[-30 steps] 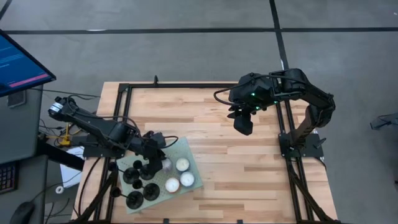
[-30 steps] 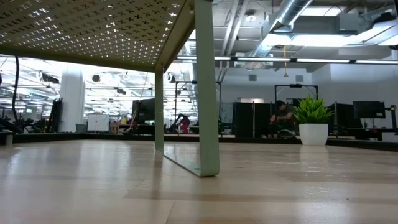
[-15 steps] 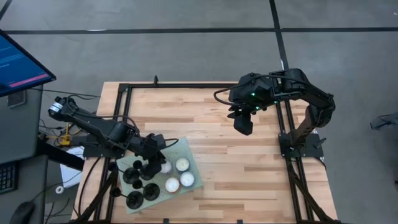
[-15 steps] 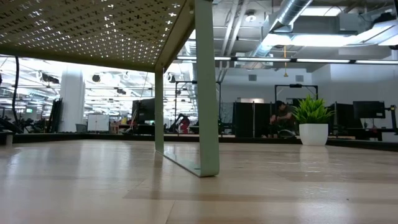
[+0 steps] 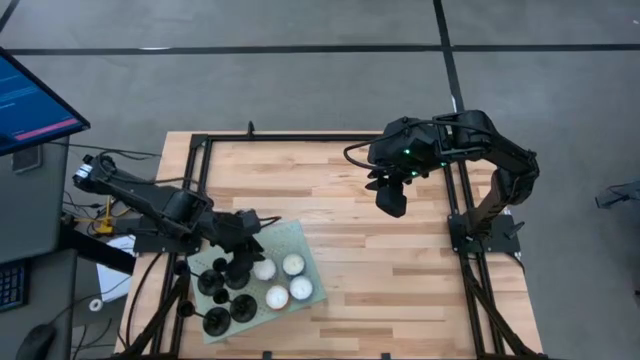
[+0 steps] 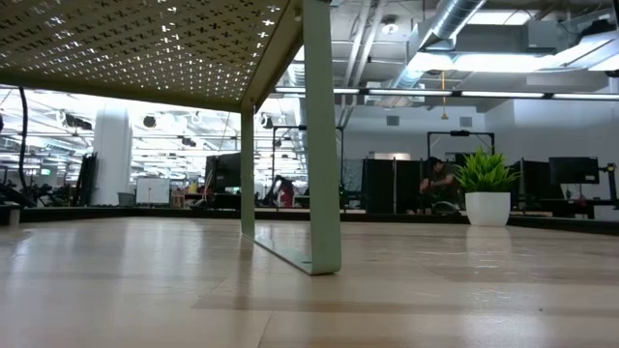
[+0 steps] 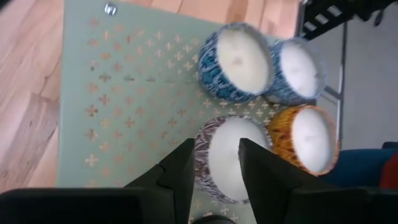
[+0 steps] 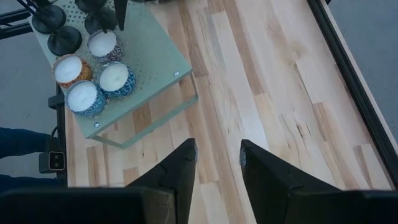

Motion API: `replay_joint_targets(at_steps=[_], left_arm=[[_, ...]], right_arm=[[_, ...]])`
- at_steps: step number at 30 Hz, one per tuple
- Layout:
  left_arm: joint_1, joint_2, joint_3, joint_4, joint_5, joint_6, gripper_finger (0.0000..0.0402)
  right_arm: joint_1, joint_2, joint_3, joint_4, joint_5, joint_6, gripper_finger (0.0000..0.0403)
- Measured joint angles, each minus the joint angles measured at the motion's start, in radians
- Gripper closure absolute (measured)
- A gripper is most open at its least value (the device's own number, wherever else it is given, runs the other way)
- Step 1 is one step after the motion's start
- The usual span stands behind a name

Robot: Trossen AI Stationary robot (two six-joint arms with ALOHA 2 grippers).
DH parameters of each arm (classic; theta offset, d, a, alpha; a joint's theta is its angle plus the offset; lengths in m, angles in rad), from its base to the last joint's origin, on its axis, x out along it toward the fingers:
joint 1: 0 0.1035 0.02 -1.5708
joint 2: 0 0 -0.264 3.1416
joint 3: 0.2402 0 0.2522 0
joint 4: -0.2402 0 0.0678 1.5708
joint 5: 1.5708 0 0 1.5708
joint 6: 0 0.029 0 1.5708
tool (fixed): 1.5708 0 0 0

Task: Stock candles on shelf
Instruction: Return to Home Position

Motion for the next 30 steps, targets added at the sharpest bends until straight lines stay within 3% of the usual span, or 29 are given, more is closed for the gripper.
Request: replay_joint_targets(at_steps=[8, 13, 17, 20, 24, 27, 30], left_arm=[[0.000, -0.117, 0.039, 0.024, -0.010, 0.023, 0.0278], [0.011, -0.190, 0.125, 0.040, -0.140, 0.105, 0.0290], [0.012, -0.207, 0.139, 0.047, -0.174, 0.120, 0.0301], [0.011, -0.220, 0.156, 0.037, -0.263, 0.185, 0.0311], [0.013, -0.289, 0.240, 0.029, -0.447, 0.351, 0.0347], [0.012, -0.361, 0.276, 0.023, -0.516, 0.457, 0.0390], [0.011, -0.453, 0.280, 0.013, -0.559, 0.485, 0.0397]], right_arm=[[-0.013, -0.039, -0.001, 0.180, -0.003, -0.186, 0.0285], [-0.093, -0.123, 0.002, 0.292, 0.000, -0.249, 0.0285], [-0.146, -0.167, 0.002, 0.284, 0.000, -0.250, 0.0285], [-0.195, -0.189, 0.001, 0.285, -0.006, -0.318, 0.0285], [-0.311, -0.230, 0.000, 0.345, -0.110, -0.414, 0.0285], [-0.454, -0.287, -0.027, 0.346, -0.236, -0.443, 0.0286], [-0.615, -0.351, -0.124, 0.382, -0.388, -0.477, 0.0294]])
